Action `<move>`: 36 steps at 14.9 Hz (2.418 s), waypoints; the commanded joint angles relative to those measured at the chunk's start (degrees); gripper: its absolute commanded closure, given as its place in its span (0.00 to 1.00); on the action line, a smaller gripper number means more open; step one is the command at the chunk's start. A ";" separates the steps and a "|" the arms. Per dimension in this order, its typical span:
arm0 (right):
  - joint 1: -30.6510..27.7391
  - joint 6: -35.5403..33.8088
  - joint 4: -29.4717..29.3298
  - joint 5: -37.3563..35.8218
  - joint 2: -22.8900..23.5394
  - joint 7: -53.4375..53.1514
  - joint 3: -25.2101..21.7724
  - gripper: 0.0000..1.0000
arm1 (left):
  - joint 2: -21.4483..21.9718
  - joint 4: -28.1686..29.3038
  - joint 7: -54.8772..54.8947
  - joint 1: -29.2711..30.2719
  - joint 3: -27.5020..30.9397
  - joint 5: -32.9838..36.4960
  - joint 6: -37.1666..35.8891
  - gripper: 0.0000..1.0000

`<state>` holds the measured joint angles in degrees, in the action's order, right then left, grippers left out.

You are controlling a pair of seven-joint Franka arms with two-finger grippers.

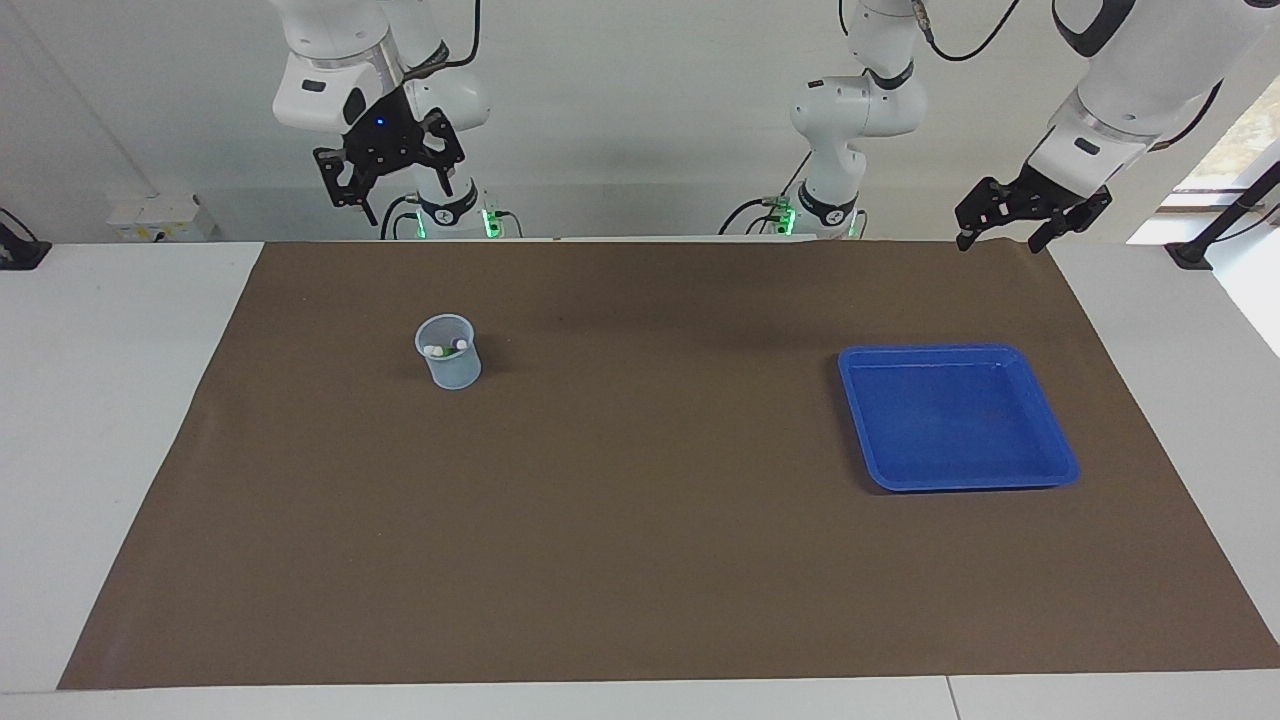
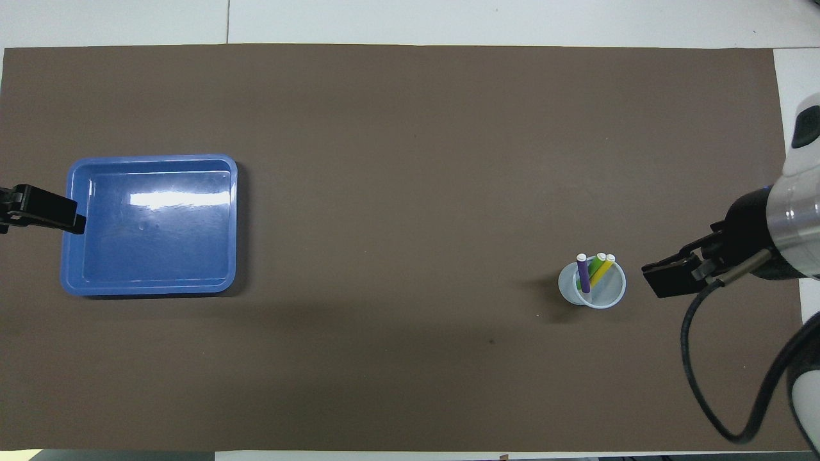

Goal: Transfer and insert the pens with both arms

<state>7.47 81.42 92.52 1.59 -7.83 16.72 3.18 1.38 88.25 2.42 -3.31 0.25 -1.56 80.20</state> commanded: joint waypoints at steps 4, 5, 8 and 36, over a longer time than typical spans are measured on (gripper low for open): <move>-6.57 -3.10 -1.02 -0.62 1.84 -9.60 0.16 0.00 | 0.55 -0.10 0.57 0.32 0.36 0.77 0.13 0.00; -7.63 -2.67 -1.11 -0.88 2.63 -9.61 0.16 0.00 | 0.64 -0.10 0.48 0.32 0.36 0.85 0.22 0.00; -7.64 -1.44 -0.85 -3.08 4.05 -9.69 -0.28 0.00 | 0.64 0.08 0.66 0.23 0.36 0.85 0.22 0.00; -9.66 -2.23 -4.19 -2.38 8.71 -10.13 -1.69 0.00 | 1.08 0.43 0.66 0.49 0.36 0.85 -0.39 0.00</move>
<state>-1.36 79.45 88.47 -1.10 1.32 7.67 0.88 1.52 88.17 2.42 -3.18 0.69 -1.55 80.17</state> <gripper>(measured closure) 0.000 0.000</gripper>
